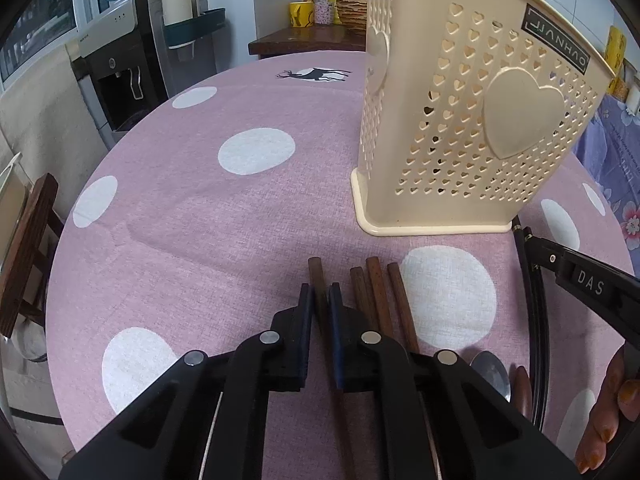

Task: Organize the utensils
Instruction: 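Close the right tool on a black chopstick while the left tool grasps a wooden chopstick, then lift both chopsticks and lower them into the beige basket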

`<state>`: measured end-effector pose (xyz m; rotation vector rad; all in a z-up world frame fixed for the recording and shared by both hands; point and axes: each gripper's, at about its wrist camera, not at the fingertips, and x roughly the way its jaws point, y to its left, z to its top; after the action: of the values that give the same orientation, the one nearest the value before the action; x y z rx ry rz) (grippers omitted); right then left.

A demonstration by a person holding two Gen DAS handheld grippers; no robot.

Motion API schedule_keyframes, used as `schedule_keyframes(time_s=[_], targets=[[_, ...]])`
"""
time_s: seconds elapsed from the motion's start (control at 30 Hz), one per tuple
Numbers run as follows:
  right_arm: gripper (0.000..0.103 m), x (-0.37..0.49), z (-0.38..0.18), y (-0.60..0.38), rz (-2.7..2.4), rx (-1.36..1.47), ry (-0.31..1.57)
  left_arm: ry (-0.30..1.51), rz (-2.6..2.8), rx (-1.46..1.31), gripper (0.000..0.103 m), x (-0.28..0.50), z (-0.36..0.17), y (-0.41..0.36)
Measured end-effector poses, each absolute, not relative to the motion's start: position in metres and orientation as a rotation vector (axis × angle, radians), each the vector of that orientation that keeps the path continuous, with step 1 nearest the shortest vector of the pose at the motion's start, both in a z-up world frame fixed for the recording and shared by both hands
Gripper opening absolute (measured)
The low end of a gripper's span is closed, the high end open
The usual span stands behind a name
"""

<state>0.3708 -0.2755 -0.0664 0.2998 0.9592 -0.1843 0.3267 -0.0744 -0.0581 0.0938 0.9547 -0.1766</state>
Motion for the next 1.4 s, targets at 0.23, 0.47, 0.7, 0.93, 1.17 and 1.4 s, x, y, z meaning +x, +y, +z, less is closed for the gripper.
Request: schedule_keyframes(time_s=[0.23, 0.47, 0.7, 0.93, 1.17, 1.4], targets=[[0.008, 0.358, -0.054, -0.289, -0.128, 0.359, 0.876, 0.924, -0.212, 0.002, 0.009, 0.325, -0.049, -0.063], [0.008, 0.320, 0.000, -0.299, -0.026, 0.379, 0.715, 0.800, -0.277, -0.054, 0.008, 0.307, -0.002, -0.054], [0.008, 0.271, 0.061, -0.303, 0.062, 0.312, 0.563, 0.633, -0.324, -0.069, 0.008, 0.278, 0.057, -0.041], [0.008, 0.248, 0.084, -0.306, 0.092, 0.260, 0.528, 0.573, -0.322, -0.068, 0.008, 0.269, 0.079, -0.035], [0.008, 0.238, 0.092, -0.305, 0.126, 0.259, 0.525, 0.546, -0.328, -0.072, 0.008, 0.258, 0.089, -0.028], [0.008, 0.240, 0.112, -0.306, 0.161, 0.263, 0.503, 0.516, -0.339, -0.079, 0.008, 0.259, 0.110, -0.024]])
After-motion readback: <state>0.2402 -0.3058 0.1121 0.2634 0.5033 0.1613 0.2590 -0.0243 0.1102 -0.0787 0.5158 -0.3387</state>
